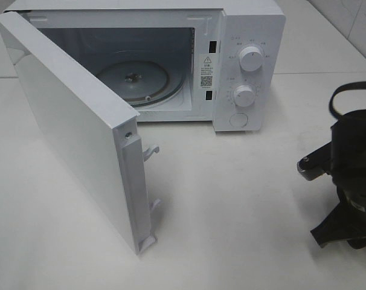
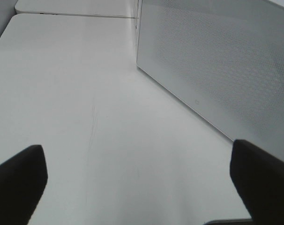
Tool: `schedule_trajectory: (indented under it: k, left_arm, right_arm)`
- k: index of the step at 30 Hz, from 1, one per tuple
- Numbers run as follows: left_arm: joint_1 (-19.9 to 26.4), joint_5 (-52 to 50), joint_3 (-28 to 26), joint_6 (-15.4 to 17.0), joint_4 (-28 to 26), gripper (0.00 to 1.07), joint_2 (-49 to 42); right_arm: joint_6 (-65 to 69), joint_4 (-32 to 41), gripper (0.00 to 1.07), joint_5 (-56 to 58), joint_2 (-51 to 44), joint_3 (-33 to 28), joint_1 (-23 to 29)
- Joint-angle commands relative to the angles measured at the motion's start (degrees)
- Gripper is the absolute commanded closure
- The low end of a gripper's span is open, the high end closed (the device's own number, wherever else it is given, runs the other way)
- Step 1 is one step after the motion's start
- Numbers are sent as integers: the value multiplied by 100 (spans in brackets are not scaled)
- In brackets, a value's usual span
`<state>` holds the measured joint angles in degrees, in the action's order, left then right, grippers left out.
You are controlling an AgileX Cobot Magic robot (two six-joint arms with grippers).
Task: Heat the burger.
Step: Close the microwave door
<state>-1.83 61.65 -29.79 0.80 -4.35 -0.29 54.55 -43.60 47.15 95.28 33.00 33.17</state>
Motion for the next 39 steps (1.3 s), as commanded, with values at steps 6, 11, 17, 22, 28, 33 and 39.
schedule_trajectory:
  k: [6,11,17,22,28,33,39]
  left_arm:
    - [23,-52,17,-6,-11,8,-97]
    - [23,-52,17,-6,-11,8,-97]
    - [23,-52,17,-6,-11,8,-97]
    - [23,-52,17,-6,-11,8,-97]
    - [23,-52,17,-6,-11,8,-97]
    - [23,-52,17,-6,-11,8,-97]
    - [23,-52,17,-6,-11,8,-97]
  right_arm:
    - [-2166,1925,49,-390,-1725,97,-17]
    - [-3283,2699,38,-390,-2618,292,-17]
    - [-4137,3610,24,-206,-3495,350,-17]
    - [-4910,4142,27,86,-4131,350,-17]
    - [-4968,4360,28,487,-5105,350,-17]
    - [-4939,4360,29,722,-5730,350,-40]
    - [-5019,4406,31,1060,-6635,321,-1008]
